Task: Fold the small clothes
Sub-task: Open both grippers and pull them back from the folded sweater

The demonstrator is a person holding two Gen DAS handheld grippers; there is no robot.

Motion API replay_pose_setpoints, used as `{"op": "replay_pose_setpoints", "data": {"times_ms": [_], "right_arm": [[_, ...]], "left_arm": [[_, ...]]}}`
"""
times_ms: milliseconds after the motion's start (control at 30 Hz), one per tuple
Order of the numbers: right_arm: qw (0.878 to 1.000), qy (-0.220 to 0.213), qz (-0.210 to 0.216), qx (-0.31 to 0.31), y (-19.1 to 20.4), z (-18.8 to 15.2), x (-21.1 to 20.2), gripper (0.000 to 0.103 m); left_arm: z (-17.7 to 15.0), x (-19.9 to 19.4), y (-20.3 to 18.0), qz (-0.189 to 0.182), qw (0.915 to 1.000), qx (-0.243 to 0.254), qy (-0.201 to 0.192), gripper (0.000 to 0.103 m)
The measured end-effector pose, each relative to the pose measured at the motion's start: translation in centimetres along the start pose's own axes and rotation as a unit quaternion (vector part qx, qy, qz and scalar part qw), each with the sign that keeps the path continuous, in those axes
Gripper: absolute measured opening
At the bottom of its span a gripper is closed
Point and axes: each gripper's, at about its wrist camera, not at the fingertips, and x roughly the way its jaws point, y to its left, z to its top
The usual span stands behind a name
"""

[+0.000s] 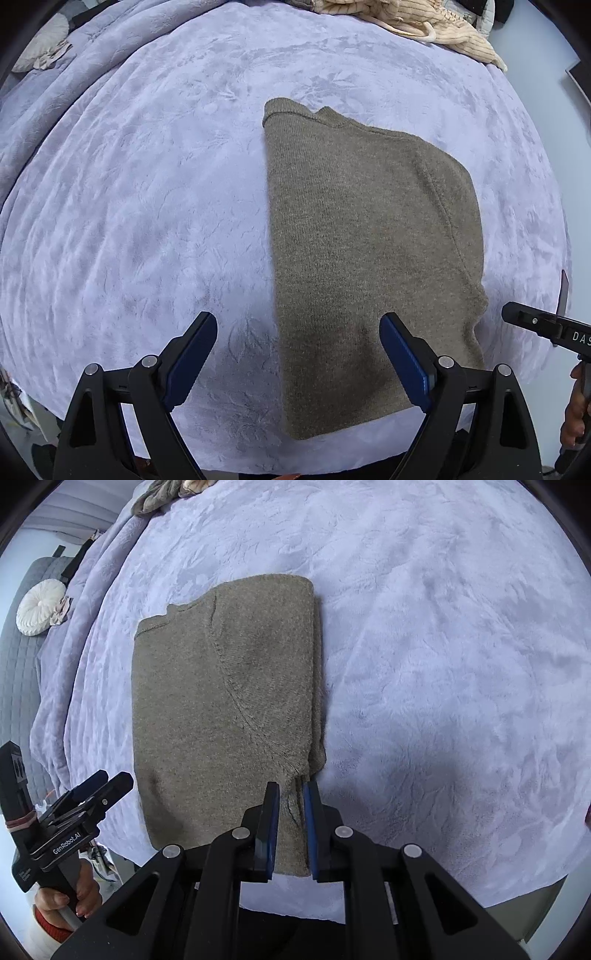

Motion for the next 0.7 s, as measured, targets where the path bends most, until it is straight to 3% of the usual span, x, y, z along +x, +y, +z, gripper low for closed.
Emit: {"op": "replay_pose_setpoints", "data": {"times_ms": [133, 200, 233, 367, 433, 500, 600, 700], "right_arm": [[1.0, -0.007, -0.006, -0.011, 1.2, 0.3, -0.6, 0.019], [1.0, -0.011, -0.012, -0.019, 1.9, 0.4, -0.8, 0.036], [1.0, -0.013, -0.015, -0.022, 2.2, 0.4, -0.9, 0.04], [0.999, -0.02, -0.032, -0.039, 3.5, 0.3, -1.3, 0.051], [0.998, -0.026, -0.044, -0.047, 4.1, 0.3, -1.5, 0.064], [0.995, -0.042, -0.067, -0.062, 4.8, 0.3, -2.0, 0.084], [0.991, -0.069, -0.085, -0.079, 5.7, 0.1, -2.9, 0.085], [0.988, -0.078, -0.101, -0.088, 6.3, 0.1, -3.4, 0.085]], "left_arm": [[0.4, -1.0, 0.2, 0.001, 0.9999, -0.006, -0.012, 0.09], [0.5, -1.2, 0.1, 0.006, 0.9999, -0.004, -0.011, 0.091], [0.6, -1.3, 0.1, 0.011, 0.9999, -0.002, -0.009, 0.103], [0.7, -1.5, -0.1, 0.015, 0.9999, 0.001, -0.002, 0.103], [0.8, -1.9, -0.2, 0.029, 0.9995, 0.002, -0.006, 0.103], [0.8, -2.4, -0.3, 0.042, 0.9989, 0.001, -0.02, 0.103], [1.0, -3.1, -0.2, 0.051, 0.9983, 0.0, -0.029, 0.103], [1.3, -3.3, 0.1, 0.033, 0.9992, -0.008, -0.019, 0.103]]}}
